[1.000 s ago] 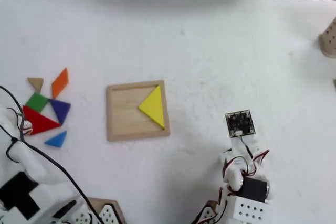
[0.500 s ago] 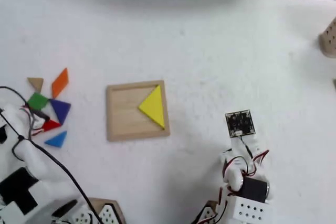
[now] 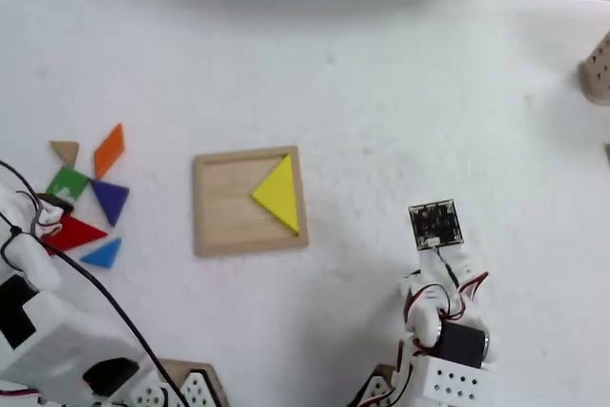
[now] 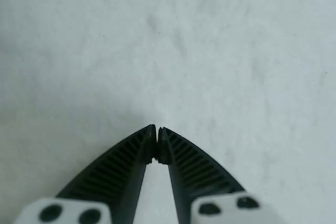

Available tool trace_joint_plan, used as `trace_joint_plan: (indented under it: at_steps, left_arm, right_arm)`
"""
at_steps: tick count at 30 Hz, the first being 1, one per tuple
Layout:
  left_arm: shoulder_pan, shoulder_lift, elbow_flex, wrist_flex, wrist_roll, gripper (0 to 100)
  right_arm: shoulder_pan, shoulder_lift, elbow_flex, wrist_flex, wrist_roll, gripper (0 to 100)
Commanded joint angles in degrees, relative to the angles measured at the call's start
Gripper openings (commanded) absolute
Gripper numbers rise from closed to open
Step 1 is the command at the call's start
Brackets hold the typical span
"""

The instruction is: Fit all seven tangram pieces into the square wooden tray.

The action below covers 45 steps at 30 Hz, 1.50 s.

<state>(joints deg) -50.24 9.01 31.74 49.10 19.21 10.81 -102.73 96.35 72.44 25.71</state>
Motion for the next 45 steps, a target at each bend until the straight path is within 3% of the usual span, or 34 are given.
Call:
trace_joint_plan:
  at_steps: [1,4,15,21,27,33,45]
  left_arm:
    - [1.3,-0.8,-1.8,3.2,0.5,37]
    - [2.3,-2.1,-1.1,4.7,1.0,42]
    - [1.3,1.6,-2.5,5.1,2.2,37]
    - [1.6,1.5,-3.1,10.5,-3.5,37]
    - [1.6,-2.6,-1.1,10.5,-3.9,37]
    - [3.4,-7.1,5.1,4.7,-3.9,37]
    - [3.1,-4.9,3.7,4.5,0.7,37]
  right_arm:
    - [0.3,-0.3,0.5,0.3,0.6,1.8]
    - [0.3,-0.3,0.5,0.3,0.6,1.8]
    - [0.3,-0.3,0.5,0.3,0.6,1.8]
    - [0.3,-0.3,0.5,0.3,0.6,1.8]
    - [0.3,-0.3,0.5,0.3,0.6,1.8]
    - [0.3,-0.3,0.5,0.3,0.6,1.8]
    - [0.3,-0.3,0.5,0.3,0.6,1.8]
